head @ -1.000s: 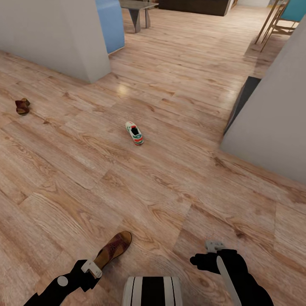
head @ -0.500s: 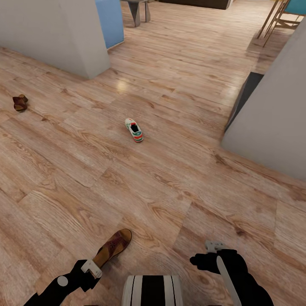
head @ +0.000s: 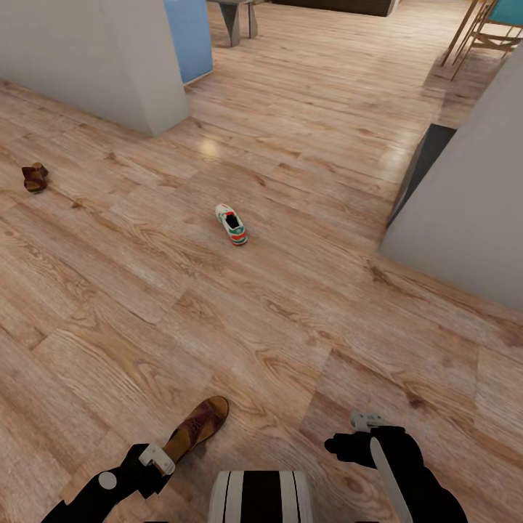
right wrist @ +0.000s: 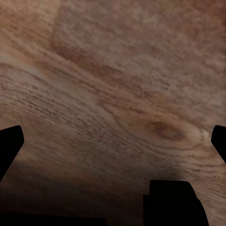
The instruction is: Pick up the two gym shoes and the two sandals from the corridor floor and place them onto the hallstand (shoe rack) in the corridor, making sure they are on the rack and not on the floor. Arrange them so the two gym shoes are next to each other and the two sandals are next to each other.
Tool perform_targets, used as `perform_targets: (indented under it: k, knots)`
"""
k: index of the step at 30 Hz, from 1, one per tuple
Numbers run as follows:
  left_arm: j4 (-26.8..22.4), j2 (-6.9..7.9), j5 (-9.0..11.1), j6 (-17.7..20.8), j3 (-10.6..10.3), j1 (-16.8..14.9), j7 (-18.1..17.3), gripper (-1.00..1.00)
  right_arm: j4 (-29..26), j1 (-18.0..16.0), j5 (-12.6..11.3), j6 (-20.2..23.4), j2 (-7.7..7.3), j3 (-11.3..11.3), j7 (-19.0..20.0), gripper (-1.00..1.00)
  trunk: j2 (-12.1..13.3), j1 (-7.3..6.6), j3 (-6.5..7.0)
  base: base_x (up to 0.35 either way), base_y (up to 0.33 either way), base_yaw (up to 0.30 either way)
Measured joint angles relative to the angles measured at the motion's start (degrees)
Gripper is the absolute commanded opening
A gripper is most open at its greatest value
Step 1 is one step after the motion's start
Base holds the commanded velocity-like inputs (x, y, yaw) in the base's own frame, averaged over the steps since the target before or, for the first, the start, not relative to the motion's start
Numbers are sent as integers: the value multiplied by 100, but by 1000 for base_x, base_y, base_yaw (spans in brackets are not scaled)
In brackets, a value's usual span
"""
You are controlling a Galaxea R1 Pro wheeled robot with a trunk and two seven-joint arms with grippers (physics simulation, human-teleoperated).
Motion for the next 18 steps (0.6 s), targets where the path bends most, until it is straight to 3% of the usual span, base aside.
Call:
perform_targets:
  k: [18]
  knots:
    - [0, -12, 2, 0, -7, 0, 143, 100, 0, 0, -2, 2, 0, 0, 0, 100, 0, 0, 0, 0, 0, 0]
